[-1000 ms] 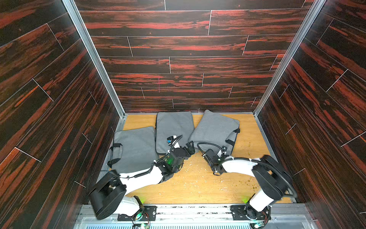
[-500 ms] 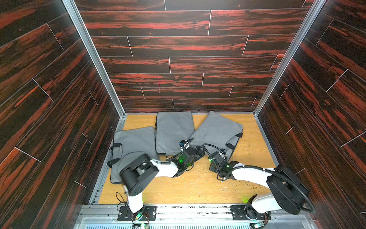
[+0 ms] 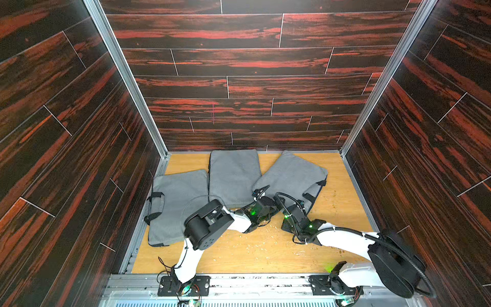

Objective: Put the mouse into the laptop bag
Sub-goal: Zip the zipper on the zippered laptop bag.

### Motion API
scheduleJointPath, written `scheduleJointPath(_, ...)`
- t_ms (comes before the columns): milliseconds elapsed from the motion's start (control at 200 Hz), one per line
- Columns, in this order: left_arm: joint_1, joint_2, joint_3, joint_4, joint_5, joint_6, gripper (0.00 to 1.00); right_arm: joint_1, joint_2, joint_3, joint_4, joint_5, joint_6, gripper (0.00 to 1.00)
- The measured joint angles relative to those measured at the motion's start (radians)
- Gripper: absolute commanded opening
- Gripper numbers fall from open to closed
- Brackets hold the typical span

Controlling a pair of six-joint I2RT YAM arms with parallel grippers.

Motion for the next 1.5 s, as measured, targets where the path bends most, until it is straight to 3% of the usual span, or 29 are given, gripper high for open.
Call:
scheduleJointPath(160, 0.0, 0.033, 0.029, 0.001, 0.012, 0.005, 0.27, 0.0, -0.001, 0.0, 0.0, 0.0, 0.002, 0.0)
scheduleJointPath(261, 0.005, 0.033, 0.047, -0.019, 0.014, 0.019, 0.07, -0.004, -0.001, -0.002, 0.0, 0.004, 0.005, 0.0)
scheduleJointPath(326, 0.011, 0.033, 0.063, -0.04, 0.024, 0.035, 0.0, -0.011, -0.001, -0.005, 0.005, 0.007, 0.006, 0.0)
scheduleJointPath(651, 0.045, 0.034, 0.121, -0.121, 0.099, 0.116, 0.0, -0.169, -0.018, -0.113, 0.146, -0.09, -0.004, 0.0)
scheduleJointPath(1132, 0.101, 0.048, 0.219, -0.26, 0.208, 0.227, 0.0, -0.205, -0.103, -0.147, 0.164, -0.13, -0.015, 0.0)
scheduleJointPath(1498, 0.179, 0.115, 0.344, -0.368, 0.251, 0.318, 0.0, -0.216, -0.165, -0.174, 0.011, -0.063, 0.002, 0.0)
